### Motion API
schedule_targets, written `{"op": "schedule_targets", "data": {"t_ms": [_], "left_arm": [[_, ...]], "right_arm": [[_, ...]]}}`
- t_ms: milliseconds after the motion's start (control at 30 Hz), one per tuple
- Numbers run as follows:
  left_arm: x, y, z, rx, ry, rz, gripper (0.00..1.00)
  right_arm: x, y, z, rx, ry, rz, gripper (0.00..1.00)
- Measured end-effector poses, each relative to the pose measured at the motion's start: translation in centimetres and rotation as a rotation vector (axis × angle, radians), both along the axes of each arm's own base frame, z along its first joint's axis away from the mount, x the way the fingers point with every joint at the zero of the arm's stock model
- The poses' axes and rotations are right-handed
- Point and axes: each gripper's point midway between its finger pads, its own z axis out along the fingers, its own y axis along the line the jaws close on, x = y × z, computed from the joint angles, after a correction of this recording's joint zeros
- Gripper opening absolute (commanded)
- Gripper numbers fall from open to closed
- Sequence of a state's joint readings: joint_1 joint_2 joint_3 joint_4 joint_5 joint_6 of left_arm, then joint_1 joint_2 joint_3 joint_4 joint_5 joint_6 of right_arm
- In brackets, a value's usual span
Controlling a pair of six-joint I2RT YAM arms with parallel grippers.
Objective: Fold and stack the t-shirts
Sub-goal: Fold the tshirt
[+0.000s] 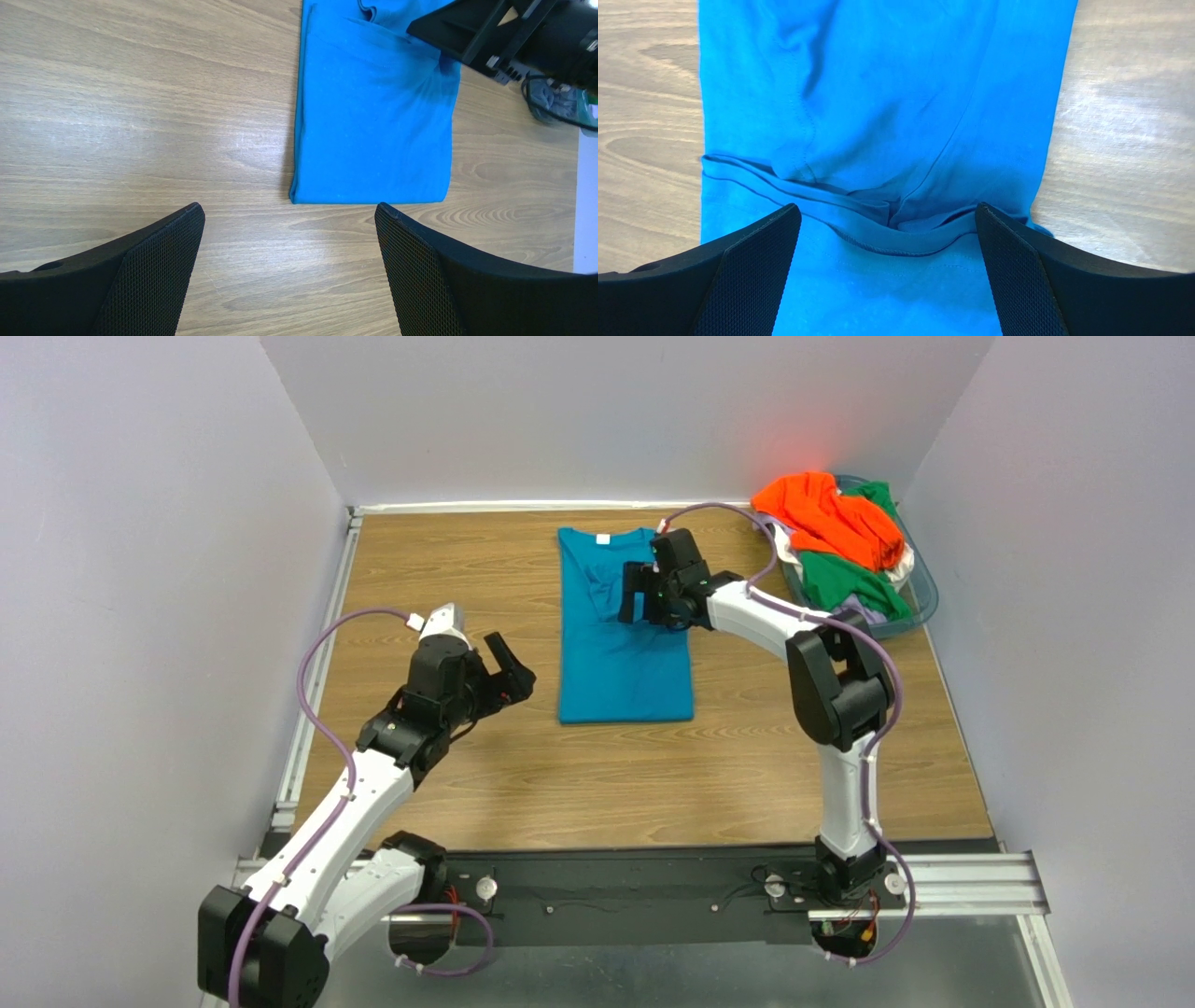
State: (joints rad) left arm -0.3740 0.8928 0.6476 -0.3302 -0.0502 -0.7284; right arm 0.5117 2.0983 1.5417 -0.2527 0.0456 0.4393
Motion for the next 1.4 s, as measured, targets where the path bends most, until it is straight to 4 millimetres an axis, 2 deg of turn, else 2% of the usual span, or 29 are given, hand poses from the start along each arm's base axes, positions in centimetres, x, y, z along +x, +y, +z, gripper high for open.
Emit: {"op": "schedule_targets", "data": {"t_ms": [100,167,267,300,367,433,500,600,667,700,767,800,833,900,933,967,1267,1300,1400], "left_arm": [[-0.1,-0.4,-0.7,-0.009,0.011,-0.019,0.98],[0.0,-0.7,-1.2,-0.015,0.022,-0.033,0.98],[0.2,-1.4,-2.3,-0.023,0.046,-0.058,0.98],[0.2,-1.7,-2.8,-0.029,0.058,-0.073,0.98],[0.2,-2.3,-3.6,-0.039,0.077,-0.097,0.98],[0.3,-2.9,-4.5,-0.047,0.104,-0.125,0.98],[0.5,-3.6,-5.6,-0.053,0.133,-0.154,0.98],[0.6,-4.3,-7.3,-0.055,0.179,-0.188,0.98],[0.4,-4.8,-8.2,-0.061,0.208,-0.215,0.92],[0.4,-5.0,-8.5,-0.062,0.217,-0.224,0.89],[0.2,-5.6,-9.3,-0.069,0.24,-0.248,0.75],[0.2,-5.7,-9.7,-0.067,0.248,-0.259,0.75],[0.1,-5.9,-10.1,-0.069,0.262,-0.267,0.69],[-0.1,-6.0,-10.9,-0.066,0.283,-0.284,0.65],[-0.3,-6.2,-11.4,-0.065,0.3,-0.292,0.59],[-0.5,-6.4,-11.8,-0.068,0.314,-0.301,0.57],[0.1,-7.6,-12.5,-0.086,0.317,-0.35,0.33],[0.2,-7.7,-12.6,-0.088,0.317,-0.353,0.25],[0.1,-7.9,-12.9,-0.087,0.322,-0.365,0.1]], "right_arm": [[0.0,-0.1,1.1,0.001,-0.02,0.022,1.0],[-0.2,-0.2,2.8,0.008,-0.05,0.031,1.0],[-1.8,-1.1,7.2,0.036,-0.115,0.04,1.0],[-2.7,-1.6,9.3,0.059,-0.155,0.04,1.0],[-4.7,-2.7,11.9,0.09,-0.196,0.03,1.0],[-6.0,-3.3,13.4,0.124,-0.23,0.02,1.0],[-8.1,-4.5,12.9,0.131,-0.218,0.005,1.0],[-11.7,-6.3,9.1,0.11,-0.135,-0.017,1.0],[-14.1,-7.6,6.3,0.086,-0.065,-0.031,1.0],[-15.0,-8.1,5.5,0.079,-0.044,-0.037,1.0],[-16.9,-9.1,4.5,0.078,-0.015,-0.051,1.0],[-17.3,-9.3,4.5,0.083,-0.016,-0.055,1.0],[-17.5,-9.4,4.7,0.09,-0.018,-0.06,1.0],[-18.0,-9.6,5.0,0.107,-0.026,-0.073,1.0],[-18.1,-9.6,5.1,0.117,-0.029,-0.08,1.0],[-18.1,-9.7,5.1,0.121,-0.028,-0.085,1.0],[-18.4,-9.6,4.2,0.138,0.011,-0.122,1.0],[-18.5,-9.6,4.0,0.138,0.017,-0.125,1.0],[-18.6,-9.7,3.7,0.136,0.027,-0.129,1.0]]}}
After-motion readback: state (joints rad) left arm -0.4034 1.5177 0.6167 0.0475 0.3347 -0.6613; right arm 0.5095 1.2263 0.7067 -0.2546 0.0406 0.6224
